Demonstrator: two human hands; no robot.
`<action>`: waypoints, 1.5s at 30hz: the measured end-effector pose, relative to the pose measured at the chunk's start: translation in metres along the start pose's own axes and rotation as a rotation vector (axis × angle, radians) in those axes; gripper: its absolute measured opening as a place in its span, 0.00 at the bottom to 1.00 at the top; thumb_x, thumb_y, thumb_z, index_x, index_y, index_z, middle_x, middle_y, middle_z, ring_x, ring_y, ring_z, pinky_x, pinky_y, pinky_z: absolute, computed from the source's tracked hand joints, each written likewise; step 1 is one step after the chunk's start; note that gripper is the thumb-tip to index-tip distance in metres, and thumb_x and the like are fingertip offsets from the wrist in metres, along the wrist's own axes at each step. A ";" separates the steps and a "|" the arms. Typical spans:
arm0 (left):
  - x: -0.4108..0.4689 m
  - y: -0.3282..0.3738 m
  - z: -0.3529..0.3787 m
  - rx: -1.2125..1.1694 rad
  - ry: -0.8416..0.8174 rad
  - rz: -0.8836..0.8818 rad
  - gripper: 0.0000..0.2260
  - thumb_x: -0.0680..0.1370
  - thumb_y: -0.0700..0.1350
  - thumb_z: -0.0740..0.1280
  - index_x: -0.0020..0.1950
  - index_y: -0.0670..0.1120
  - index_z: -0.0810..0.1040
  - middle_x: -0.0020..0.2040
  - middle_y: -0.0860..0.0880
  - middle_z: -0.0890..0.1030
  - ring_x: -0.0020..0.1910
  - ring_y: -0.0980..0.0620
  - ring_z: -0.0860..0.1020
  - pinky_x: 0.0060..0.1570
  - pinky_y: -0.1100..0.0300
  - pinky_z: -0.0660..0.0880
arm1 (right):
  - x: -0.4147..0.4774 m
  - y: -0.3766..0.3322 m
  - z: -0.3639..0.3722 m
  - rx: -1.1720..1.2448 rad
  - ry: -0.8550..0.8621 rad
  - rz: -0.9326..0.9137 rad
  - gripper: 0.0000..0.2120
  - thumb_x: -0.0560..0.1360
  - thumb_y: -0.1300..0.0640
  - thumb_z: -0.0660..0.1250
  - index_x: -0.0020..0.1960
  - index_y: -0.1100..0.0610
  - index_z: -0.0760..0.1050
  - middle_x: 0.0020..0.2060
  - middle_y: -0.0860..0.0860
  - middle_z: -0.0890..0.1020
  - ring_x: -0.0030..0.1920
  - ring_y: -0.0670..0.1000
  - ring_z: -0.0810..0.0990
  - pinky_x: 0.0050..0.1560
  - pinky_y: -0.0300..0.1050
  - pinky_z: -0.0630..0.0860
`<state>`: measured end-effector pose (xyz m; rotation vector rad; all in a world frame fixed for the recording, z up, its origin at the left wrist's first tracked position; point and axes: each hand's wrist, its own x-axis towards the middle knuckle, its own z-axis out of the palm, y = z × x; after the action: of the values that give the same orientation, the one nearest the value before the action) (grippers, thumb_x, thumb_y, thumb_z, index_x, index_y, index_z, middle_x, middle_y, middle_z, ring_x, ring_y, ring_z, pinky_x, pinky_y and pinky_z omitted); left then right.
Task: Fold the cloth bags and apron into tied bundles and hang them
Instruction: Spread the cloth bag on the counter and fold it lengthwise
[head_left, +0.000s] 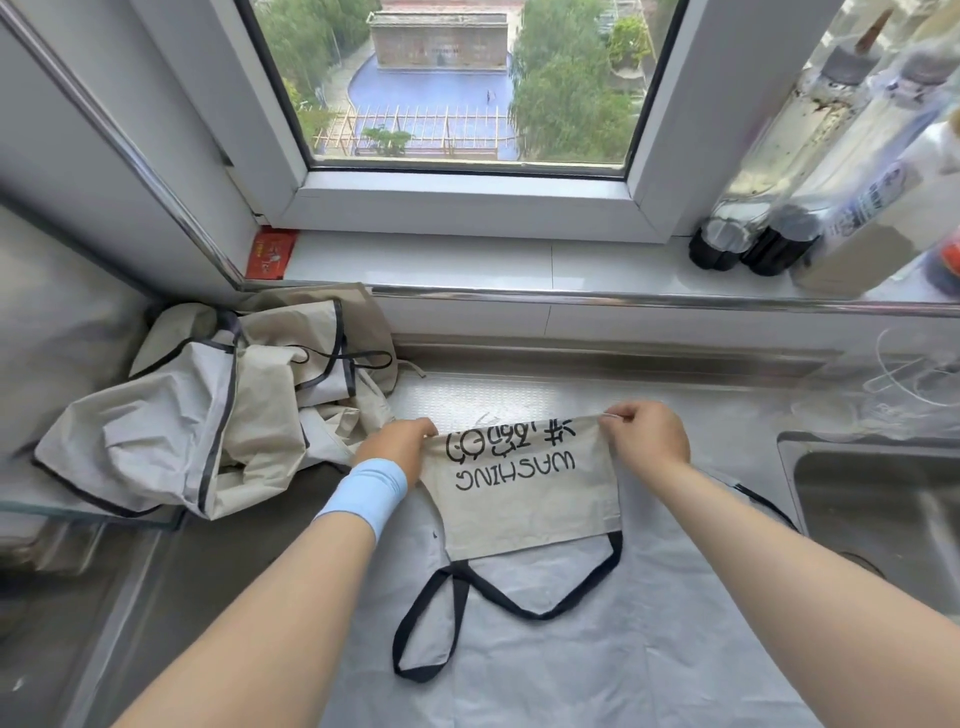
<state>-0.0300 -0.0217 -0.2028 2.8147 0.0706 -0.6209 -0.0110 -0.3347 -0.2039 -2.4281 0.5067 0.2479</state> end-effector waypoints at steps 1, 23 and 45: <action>-0.001 0.005 0.000 0.035 0.081 0.013 0.26 0.75 0.31 0.58 0.68 0.53 0.71 0.62 0.48 0.76 0.59 0.45 0.75 0.55 0.53 0.74 | 0.000 -0.002 0.002 -0.130 0.057 -0.036 0.11 0.75 0.53 0.68 0.57 0.50 0.81 0.56 0.53 0.81 0.54 0.56 0.78 0.52 0.48 0.74; -0.052 0.037 0.063 0.146 0.171 0.060 0.22 0.78 0.58 0.57 0.71 0.56 0.65 0.76 0.48 0.59 0.74 0.45 0.58 0.66 0.48 0.63 | -0.037 -0.022 0.060 -0.687 -0.119 -0.477 0.31 0.78 0.38 0.47 0.79 0.48 0.55 0.79 0.59 0.54 0.78 0.60 0.51 0.71 0.73 0.49; -0.215 -0.072 0.082 -0.068 0.107 -0.474 0.17 0.79 0.51 0.62 0.65 0.47 0.66 0.66 0.47 0.66 0.66 0.47 0.66 0.58 0.55 0.72 | -0.222 -0.033 0.106 -0.694 -0.315 -0.817 0.31 0.62 0.51 0.67 0.65 0.57 0.74 0.55 0.57 0.78 0.51 0.60 0.76 0.46 0.53 0.75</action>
<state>-0.2660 0.0287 -0.2015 2.7699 0.7798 -0.5457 -0.2043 -0.1788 -0.2028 -2.9210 -0.8416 0.4865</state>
